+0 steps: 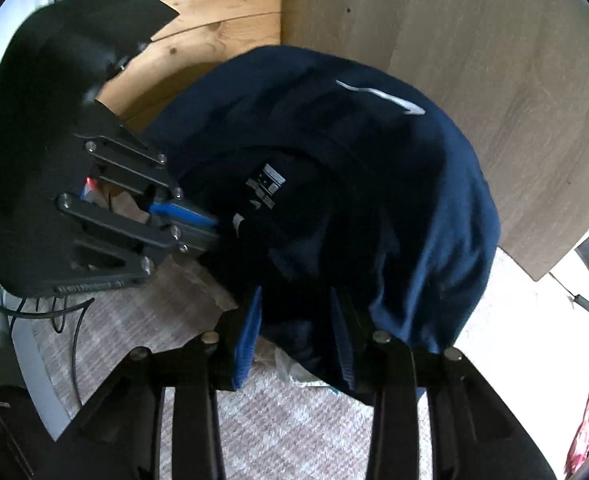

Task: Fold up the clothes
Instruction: 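Press and adjust the sweatshirt on the stack with both tools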

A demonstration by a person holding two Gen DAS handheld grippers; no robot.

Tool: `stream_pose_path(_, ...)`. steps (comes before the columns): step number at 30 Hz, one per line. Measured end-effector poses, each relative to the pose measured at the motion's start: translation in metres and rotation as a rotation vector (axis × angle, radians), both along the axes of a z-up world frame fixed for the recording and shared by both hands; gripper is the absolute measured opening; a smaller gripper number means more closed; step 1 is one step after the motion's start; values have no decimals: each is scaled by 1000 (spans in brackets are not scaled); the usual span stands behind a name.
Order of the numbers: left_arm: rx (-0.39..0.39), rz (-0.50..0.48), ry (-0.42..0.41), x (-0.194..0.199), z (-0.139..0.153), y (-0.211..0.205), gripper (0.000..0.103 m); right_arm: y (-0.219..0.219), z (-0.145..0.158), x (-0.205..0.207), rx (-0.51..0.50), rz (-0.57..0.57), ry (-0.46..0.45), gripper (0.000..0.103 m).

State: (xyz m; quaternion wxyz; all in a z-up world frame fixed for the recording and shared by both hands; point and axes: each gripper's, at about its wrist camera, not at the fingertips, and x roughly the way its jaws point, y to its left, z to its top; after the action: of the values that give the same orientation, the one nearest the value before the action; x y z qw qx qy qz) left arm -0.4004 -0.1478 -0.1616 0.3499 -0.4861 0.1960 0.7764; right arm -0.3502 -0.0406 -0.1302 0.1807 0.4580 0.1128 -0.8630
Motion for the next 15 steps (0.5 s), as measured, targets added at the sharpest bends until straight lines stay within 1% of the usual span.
stream_pose_path(1, 10, -1, -7, 1, 2, -3, 1, 4, 3, 1, -14, -2, -6, 16)
stream_pose_path(2, 23, -6, -13, 2, 7, -6, 1, 8, 6, 1, -28, -4, -11, 3)
stream_pose_path(5, 101, -6, -41, 11, 28, -24, 1, 19, 16, 3, -71, -9, -28, 3)
stream_pose_path(7, 104, -8, -30, 19, 38, -31, 1, 26, 22, 4, -99, -12, -39, 3)
stream_pose_path(10, 122, -20, -39, 29, 46, -40, 1, 34, 27, 6, -150, -13, -67, 3)
stream_pose_path(11, 128, -21, -56, 29, 45, -42, 1, 35, 27, 6, -156, -8, -78, 3)
stream_pose_path(12, 132, -21, -79, 28, 42, -44, 3, 35, 27, 6, -130, -14, -70, 3)
stream_pose_path(14, 110, 0, -110, 26, 33, -47, 10, 34, 28, 7, -87, -25, -49, 6)
stream_pose_path(15, 99, 8, -105, 25, 31, -50, 12, 31, 29, 6, -92, -11, -33, 7)
